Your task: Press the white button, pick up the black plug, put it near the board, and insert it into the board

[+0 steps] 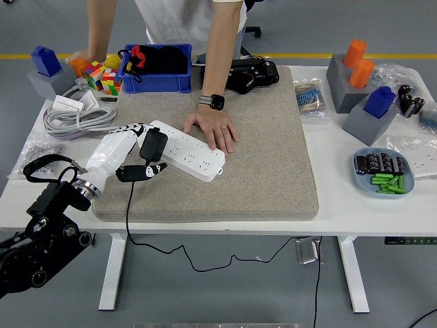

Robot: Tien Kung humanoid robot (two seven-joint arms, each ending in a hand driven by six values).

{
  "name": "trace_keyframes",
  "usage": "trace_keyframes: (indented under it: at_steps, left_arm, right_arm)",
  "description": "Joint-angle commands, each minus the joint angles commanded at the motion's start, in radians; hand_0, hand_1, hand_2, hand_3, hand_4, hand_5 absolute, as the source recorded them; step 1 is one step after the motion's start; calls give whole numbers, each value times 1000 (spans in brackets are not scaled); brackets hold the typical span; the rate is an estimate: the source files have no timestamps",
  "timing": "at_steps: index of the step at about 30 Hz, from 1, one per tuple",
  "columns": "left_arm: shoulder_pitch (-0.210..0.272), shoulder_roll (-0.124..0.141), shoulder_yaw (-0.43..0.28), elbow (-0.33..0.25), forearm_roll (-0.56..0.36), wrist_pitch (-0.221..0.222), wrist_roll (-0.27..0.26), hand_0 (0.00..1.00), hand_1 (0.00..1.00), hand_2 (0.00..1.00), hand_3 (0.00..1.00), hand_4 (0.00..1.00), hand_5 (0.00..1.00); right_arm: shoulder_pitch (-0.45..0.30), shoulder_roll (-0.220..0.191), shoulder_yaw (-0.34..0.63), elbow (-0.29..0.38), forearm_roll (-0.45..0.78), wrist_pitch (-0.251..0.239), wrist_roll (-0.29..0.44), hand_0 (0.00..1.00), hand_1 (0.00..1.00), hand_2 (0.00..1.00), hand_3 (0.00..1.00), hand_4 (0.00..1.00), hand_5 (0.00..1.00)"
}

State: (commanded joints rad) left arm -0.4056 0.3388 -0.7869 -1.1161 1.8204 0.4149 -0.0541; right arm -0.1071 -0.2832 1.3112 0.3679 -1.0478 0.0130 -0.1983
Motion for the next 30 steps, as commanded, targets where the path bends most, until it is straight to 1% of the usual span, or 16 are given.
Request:
trace_keyframes:
  at_steps: [8, 13, 20, 21, 30]
  left_arm:
    - [-2, -1, 13, 15, 20, -10, 24, 893, 920, 842, 815, 846, 377]
    - [-15, -6, 22, 41, 32, -25, 50, 896, 921, 845, 818, 849, 367]
    - [-35, -20, 31, 72, 42, -32, 61, 901, 924, 848, 821, 854, 360]
    - [-37, -22, 32, 75, 43, -34, 64, 901, 926, 851, 822, 840, 381]
    - [-58, -38, 44, 104, 43, -39, 70, 901, 926, 848, 820, 830, 394]
  right_arm:
    - [-4, -1, -6, 0, 2, 0, 0, 806, 708, 706, 651, 723, 471]
    - [-3, 0, -4, 0, 1, 0, 1, 806, 707, 707, 651, 723, 472]
    - [-3, 0, -1, 0, 1, 0, 1, 806, 707, 706, 651, 723, 472]
    - [-3, 0, -1, 0, 1, 0, 1, 806, 707, 706, 651, 723, 472]
    - [-4, 2, -3, 0, 2, 0, 1, 806, 706, 706, 651, 723, 470]
